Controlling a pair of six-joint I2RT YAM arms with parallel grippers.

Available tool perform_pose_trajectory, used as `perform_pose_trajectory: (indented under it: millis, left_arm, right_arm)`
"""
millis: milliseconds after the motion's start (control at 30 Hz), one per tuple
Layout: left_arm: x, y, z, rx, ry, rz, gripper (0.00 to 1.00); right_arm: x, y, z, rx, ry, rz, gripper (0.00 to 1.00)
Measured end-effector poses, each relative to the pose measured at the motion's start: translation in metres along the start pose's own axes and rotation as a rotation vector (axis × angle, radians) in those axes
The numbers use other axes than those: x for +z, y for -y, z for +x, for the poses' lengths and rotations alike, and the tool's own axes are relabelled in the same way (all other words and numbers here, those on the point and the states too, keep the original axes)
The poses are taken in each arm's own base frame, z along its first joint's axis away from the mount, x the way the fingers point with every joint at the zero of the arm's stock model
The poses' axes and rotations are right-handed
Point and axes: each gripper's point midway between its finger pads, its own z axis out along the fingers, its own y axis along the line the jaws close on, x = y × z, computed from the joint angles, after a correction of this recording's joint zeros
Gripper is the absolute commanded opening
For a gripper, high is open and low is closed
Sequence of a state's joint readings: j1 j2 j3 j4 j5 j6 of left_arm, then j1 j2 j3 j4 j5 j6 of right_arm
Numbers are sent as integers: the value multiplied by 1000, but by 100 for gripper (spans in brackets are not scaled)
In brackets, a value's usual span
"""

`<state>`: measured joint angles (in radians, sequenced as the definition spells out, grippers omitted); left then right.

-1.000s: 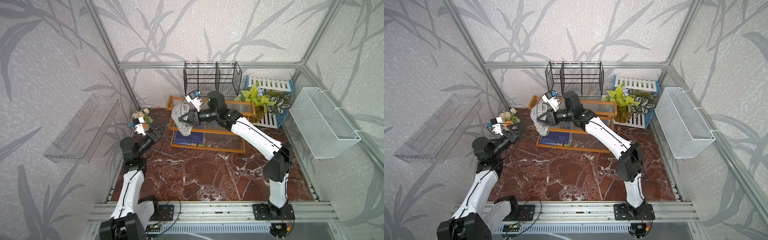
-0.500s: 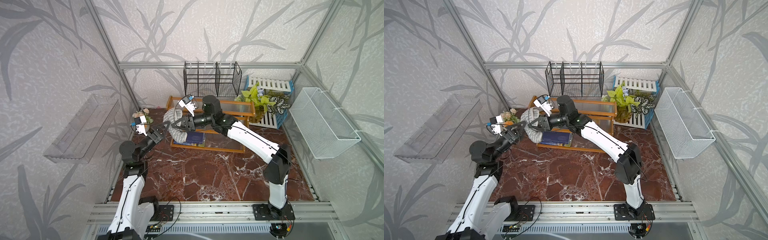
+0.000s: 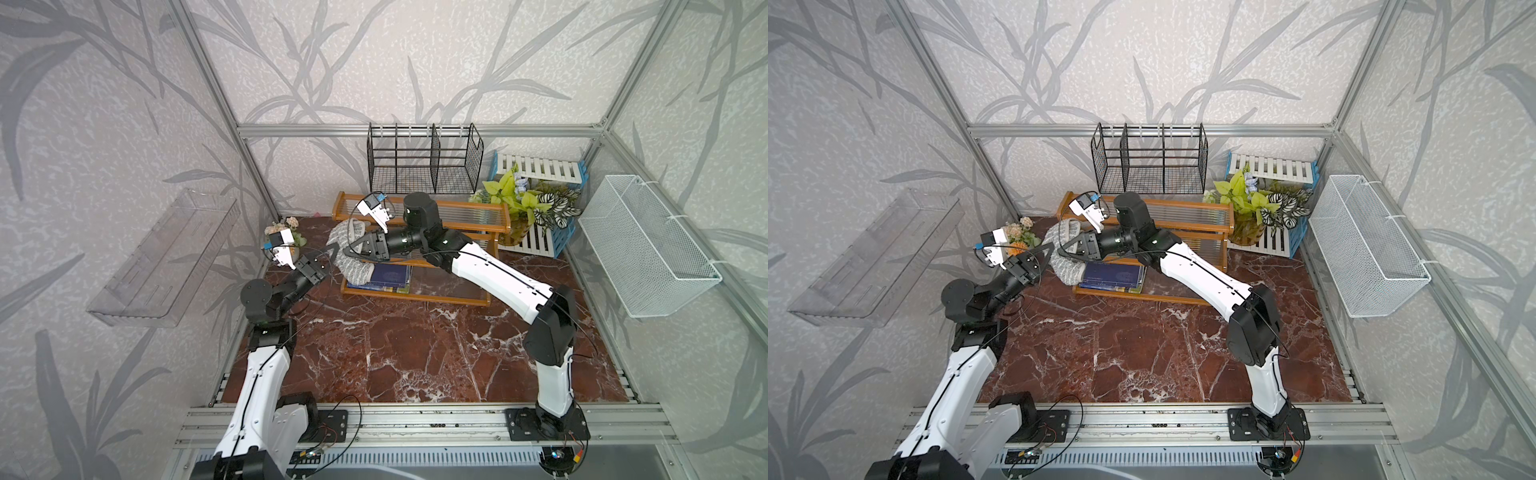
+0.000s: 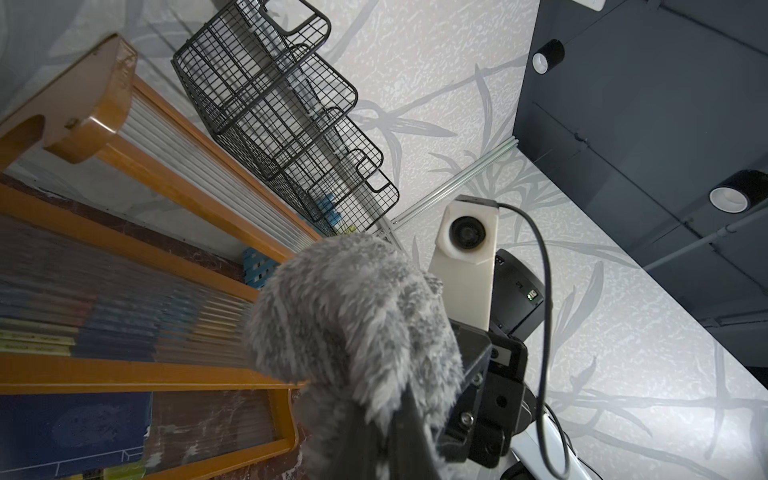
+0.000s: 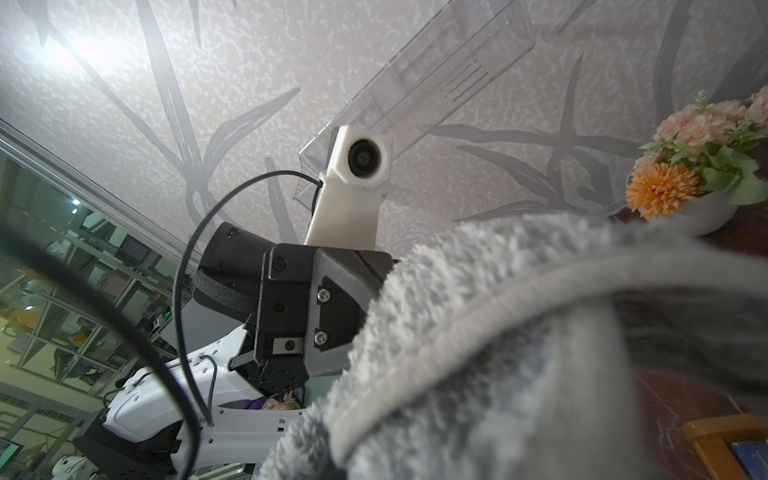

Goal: Wipe the bookshelf clean with a cloth
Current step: Adjust the cleaning item, then wipe the dust from the shelf.

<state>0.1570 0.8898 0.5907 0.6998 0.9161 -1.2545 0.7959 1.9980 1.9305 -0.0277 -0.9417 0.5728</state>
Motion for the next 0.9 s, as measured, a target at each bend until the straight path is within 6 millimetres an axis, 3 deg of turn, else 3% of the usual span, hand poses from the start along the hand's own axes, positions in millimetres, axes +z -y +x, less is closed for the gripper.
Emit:
perform_pose_trajectory:
  millis: [300,467,667,800,900]
  left_arm:
    - [0,-20,-3,-13,8,-59,0]
    - [-6,-47,-23,-26,63,-134,0]
    - [-9,-65,-61,-6,132,-214,0]
    - [-2,-68,-93,61,169,-261,0]
    - [13,-79,-120,103,174,-285,0]
  right_arm:
    - [-1,15,10,8,-24,57,40]
    - [-15,30,21,34,-34,133,44]
    - [-63,41,22,59,11,251,45]
    - [-101,31,14,31,70,322,45]
    - [-130,11,10,-6,119,362,45]
